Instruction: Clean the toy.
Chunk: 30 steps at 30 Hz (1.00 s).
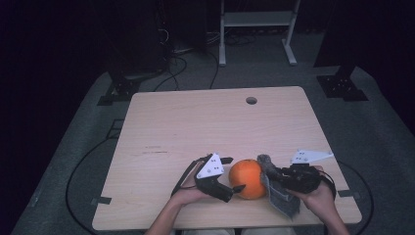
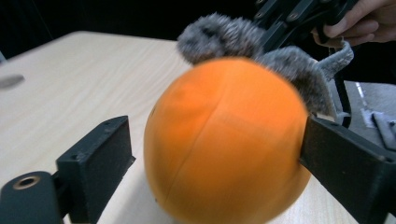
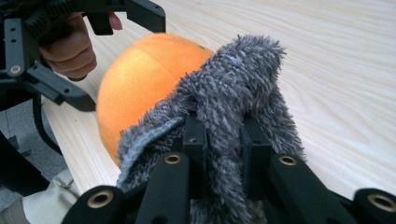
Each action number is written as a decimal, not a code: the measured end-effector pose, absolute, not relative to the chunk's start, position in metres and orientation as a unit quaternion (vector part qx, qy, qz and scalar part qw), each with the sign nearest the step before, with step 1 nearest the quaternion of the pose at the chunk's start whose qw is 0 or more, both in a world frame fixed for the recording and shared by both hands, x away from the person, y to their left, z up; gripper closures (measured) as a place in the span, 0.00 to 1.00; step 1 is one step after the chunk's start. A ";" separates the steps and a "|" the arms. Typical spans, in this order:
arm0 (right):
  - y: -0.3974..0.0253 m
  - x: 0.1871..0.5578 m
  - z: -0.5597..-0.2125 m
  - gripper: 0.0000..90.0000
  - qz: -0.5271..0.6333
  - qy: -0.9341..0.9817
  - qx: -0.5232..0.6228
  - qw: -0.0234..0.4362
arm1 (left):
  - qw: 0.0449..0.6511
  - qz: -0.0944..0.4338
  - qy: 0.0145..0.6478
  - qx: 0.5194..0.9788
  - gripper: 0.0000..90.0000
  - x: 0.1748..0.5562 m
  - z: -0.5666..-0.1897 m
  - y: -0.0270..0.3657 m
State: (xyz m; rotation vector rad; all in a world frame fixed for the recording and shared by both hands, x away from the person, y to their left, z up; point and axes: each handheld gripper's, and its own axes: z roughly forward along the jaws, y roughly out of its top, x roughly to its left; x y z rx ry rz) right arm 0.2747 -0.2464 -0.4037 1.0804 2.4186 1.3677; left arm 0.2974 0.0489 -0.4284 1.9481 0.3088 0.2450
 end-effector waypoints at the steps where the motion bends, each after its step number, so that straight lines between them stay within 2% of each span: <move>1: -0.250 0.275 -0.405 0.84 0.458 0.807 0.365 0.080 | 0.543 0.103 0.131 0.823 0.09 0.298 -0.430 0.047; 5: -0.258 0.278 -0.409 0.83 0.462 0.798 0.379 0.079 | 0.529 0.083 0.131 0.834 0.05 0.301 -0.439 0.035; 8: -0.258 0.278 -0.410 0.83 0.467 0.796 0.378 0.079 | 0.530 0.069 0.129 0.835 0.06 0.301 -0.444 0.030; 9: -0.257 0.278 -0.410 0.83 0.469 0.796 0.375 0.083 | 0.535 0.070 0.124 0.833 0.08 0.298 -0.447 0.026; 12: -0.258 0.278 -0.409 0.84 0.471 0.794 0.374 0.093 | 0.528 0.125 0.110 0.833 0.28 0.288 -0.438 0.028; 13: -0.259 0.278 -0.407 0.84 0.475 0.790 0.376 0.094 | 0.525 0.148 0.107 0.831 0.31 0.286 -0.434 0.029; 14: -0.259 0.278 -0.407 0.84 0.475 0.790 0.376 0.094 | 0.525 0.148 0.107 0.831 0.33 0.286 -0.434 0.029; 17: -0.259 0.275 -0.399 0.84 0.497 0.775 0.371 0.119 | 0.499 0.192 0.115 0.838 0.34 0.284 -0.417 0.037; 24: -0.221 0.263 -0.385 0.84 0.490 0.803 0.304 0.150 | 0.469 0.192 0.119 0.854 0.34 0.281 -0.423 0.031; 25: -0.206 0.256 -0.382 0.84 0.462 0.820 0.287 0.179 | 0.460 0.192 0.115 0.859 0.34 0.281 -0.425 0.029; 28: -0.196 0.250 -0.377 0.85 0.461 0.826 0.265 0.185 | 0.458 0.198 0.109 0.860 0.33 0.276 -0.425 0.024; 30: -0.190 0.247 -0.372 0.85 0.472 0.827 0.253 0.171 | 0.455 0.202 0.098 0.862 0.33 0.271 -0.424 0.016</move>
